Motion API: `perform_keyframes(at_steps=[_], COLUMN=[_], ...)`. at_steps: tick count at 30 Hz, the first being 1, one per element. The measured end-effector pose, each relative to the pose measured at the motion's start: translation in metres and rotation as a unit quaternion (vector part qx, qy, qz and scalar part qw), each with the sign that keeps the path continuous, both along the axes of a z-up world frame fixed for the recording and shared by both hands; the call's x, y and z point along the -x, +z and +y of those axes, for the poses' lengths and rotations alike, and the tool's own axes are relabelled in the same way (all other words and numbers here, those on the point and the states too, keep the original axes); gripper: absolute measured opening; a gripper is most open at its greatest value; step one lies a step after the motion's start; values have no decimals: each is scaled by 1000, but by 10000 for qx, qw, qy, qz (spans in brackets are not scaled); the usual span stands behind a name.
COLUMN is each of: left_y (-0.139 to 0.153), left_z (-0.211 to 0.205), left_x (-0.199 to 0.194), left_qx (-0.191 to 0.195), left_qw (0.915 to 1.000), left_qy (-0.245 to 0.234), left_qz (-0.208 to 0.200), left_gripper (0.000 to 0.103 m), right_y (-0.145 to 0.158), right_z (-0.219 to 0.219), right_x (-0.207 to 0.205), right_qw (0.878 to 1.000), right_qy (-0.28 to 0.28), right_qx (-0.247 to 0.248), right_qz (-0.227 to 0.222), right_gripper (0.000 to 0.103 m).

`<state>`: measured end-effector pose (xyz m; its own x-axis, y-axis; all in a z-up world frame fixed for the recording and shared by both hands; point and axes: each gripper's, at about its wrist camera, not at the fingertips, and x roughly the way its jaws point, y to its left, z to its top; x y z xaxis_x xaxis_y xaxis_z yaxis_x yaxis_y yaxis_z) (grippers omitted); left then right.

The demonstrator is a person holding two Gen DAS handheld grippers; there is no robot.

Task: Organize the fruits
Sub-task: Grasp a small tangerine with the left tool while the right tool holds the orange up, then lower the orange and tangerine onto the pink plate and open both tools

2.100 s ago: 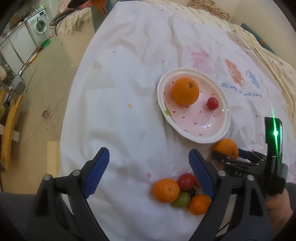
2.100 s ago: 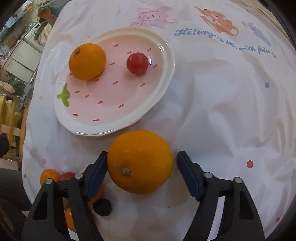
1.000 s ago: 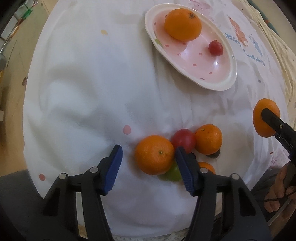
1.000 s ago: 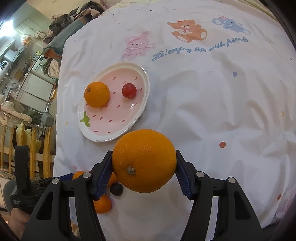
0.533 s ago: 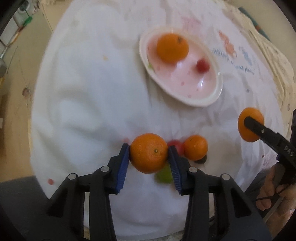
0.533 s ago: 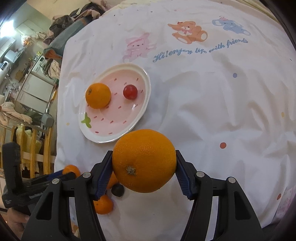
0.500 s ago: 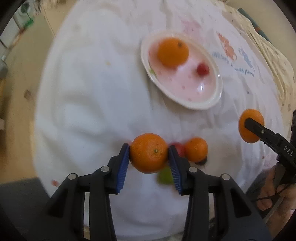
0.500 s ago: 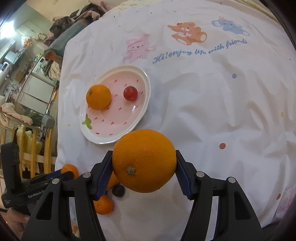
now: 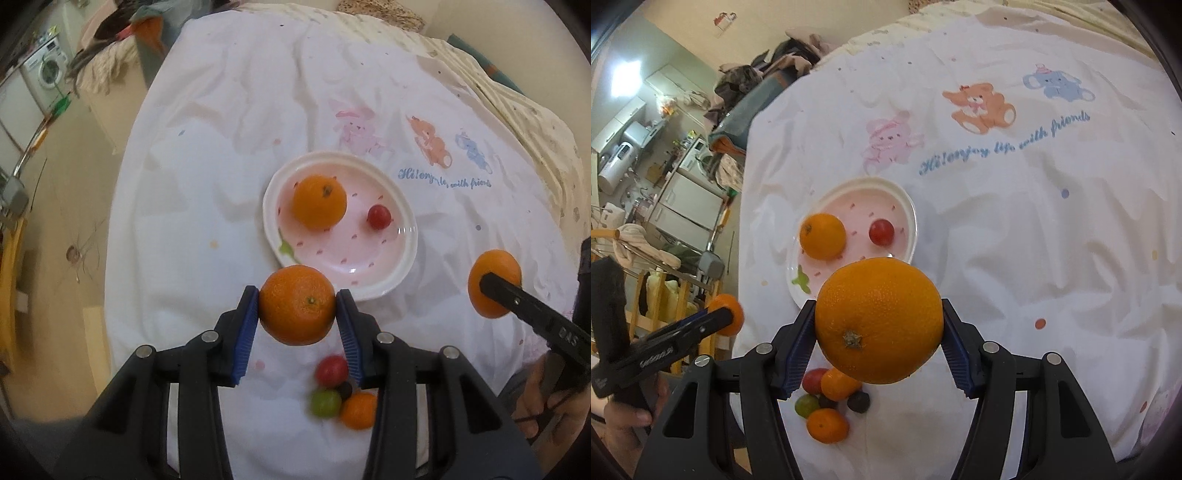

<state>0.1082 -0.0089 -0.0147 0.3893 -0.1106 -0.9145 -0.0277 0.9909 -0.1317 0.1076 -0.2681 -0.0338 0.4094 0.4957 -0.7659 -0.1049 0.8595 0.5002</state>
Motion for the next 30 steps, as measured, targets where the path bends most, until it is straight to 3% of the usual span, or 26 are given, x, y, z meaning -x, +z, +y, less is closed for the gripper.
perform_keyframes(at_steps=[12, 24, 30], left_y=[-28, -62, -72], left_z=[-21, -17, -21], left_x=[-46, -67, -71], left_qx=[-55, 183, 69], left_qw=[9993, 9979, 9976], left_qy=[-219, -63, -159], left_qz=[303, 618, 669], left_gripper=[38, 38, 39], right_y=[6, -18, -37], right_z=[-1, 34, 47], right_x=[-43, -96, -121], right_qw=[9996, 9983, 9972], right_qy=[60, 577, 741], right_qx=[-189, 78, 58], right_qz=[-181, -31, 118], right_gripper=[65, 65, 65])
